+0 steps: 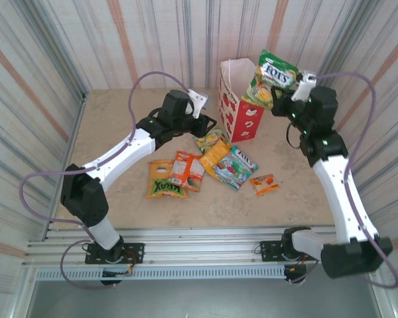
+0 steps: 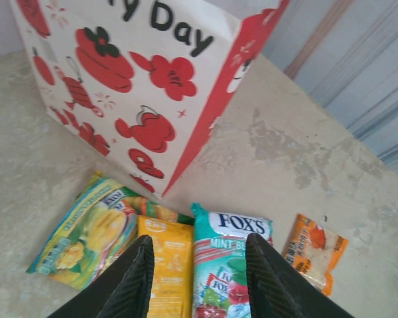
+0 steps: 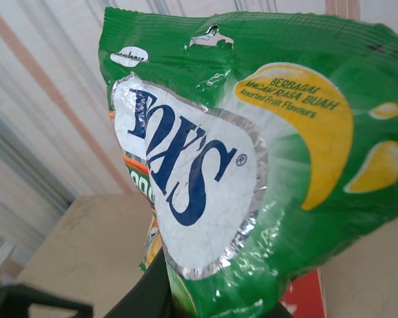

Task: Place the snacks into the paper bag

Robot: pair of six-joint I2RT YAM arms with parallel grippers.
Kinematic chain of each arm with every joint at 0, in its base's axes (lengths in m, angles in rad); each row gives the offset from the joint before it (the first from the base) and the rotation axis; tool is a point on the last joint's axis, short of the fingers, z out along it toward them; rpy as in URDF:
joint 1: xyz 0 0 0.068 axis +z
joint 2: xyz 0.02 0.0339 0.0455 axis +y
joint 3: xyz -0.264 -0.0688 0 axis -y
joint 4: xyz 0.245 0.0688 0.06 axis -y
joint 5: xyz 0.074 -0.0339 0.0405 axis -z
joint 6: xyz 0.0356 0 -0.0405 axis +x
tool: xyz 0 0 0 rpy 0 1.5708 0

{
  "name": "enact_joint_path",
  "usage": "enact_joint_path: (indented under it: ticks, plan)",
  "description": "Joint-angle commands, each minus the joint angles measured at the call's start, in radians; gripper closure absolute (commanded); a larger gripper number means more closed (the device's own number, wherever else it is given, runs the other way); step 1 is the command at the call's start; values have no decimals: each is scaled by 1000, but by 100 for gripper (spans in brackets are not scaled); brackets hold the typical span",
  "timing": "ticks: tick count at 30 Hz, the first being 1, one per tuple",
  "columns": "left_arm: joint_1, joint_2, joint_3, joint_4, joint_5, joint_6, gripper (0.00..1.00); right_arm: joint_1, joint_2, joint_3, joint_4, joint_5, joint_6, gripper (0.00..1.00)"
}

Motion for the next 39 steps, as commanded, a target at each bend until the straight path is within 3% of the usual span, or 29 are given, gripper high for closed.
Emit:
enact_joint_path:
  ticks: [1, 9, 15, 18, 27, 39]
  plan:
    - [15, -42, 19, -26, -37, 30, 59, 47, 133, 118, 77, 122, -29, 100]
    - [44, -40, 35, -44, -41, 46, 59, 91, 473, 447, -33, 289, -66, 100]
    - [47, -47, 19, -54, -52, 45, 59, 109, 558, 476, -52, 311, -50, 100]
    - [47, -50, 9, -51, -51, 40, 59, 109, 570, 470, -65, 312, -44, 96]
    - [47, -55, 3, -56, -36, 8, 59, 114, 542, 434, -102, 279, -16, 59]
    - [9, -63, -33, -65, -39, -15, 59, 116, 360, 304, -102, 277, -9, 49]
